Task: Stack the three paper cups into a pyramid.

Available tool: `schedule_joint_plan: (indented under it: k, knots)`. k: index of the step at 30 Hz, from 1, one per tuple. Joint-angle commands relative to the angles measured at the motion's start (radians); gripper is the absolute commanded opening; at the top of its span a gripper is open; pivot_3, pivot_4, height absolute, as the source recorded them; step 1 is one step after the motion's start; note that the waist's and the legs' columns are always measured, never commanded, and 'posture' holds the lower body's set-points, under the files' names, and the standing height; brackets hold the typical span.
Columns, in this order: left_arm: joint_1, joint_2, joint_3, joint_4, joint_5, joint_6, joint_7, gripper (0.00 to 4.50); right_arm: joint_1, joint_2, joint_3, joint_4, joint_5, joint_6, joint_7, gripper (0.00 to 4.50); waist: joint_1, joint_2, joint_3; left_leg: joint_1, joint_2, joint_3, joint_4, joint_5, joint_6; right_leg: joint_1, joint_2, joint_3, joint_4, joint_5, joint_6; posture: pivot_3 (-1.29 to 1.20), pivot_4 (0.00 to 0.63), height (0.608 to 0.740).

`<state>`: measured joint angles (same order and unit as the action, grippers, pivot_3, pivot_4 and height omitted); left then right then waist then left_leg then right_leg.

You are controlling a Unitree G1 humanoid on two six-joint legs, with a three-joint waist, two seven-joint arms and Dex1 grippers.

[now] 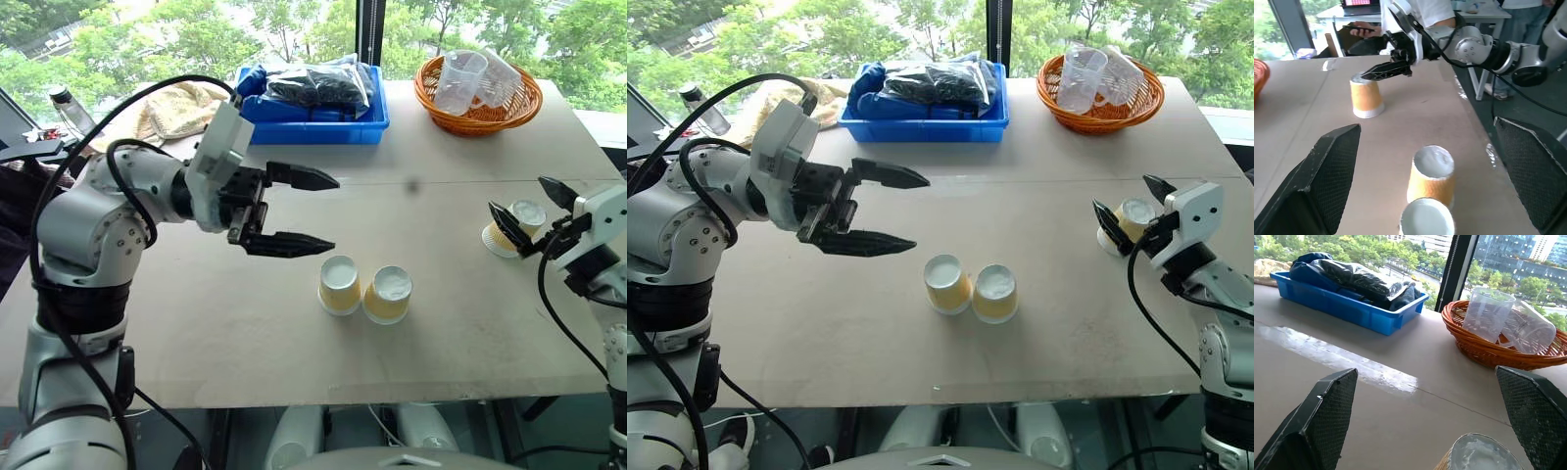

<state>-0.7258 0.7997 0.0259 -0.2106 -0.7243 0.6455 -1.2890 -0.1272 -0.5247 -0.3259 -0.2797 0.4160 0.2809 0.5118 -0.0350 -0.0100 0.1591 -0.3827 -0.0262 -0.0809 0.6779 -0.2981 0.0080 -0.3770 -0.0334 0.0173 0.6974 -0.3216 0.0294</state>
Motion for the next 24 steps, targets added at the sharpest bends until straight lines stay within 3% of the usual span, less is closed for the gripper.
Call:
schedule_joint_plan:
  k: [1,24]
  knots:
    - [-0.003,-0.013,0.000,-0.007,0.023,-0.020,0.033,4.50,-0.033,-0.002,-0.020,0.042,-0.030,0.011,-0.062,4.46,-0.001,0.000,0.000,0.000,0.000,0.000,0.000,0.000,0.000,0.000,0.000,0.001,0.000,0.000,0.000,0.00,0.150,0.740]
    - [0.069,0.008,-0.012,-0.048,0.073,-0.049,0.033,4.50,-0.108,0.039,-0.016,0.238,0.004,0.106,-0.071,4.46,-0.004,0.001,0.000,0.000,0.000,0.001,0.000,0.000,0.000,-0.001,0.000,0.001,0.000,0.000,0.000,0.00,0.150,0.740]
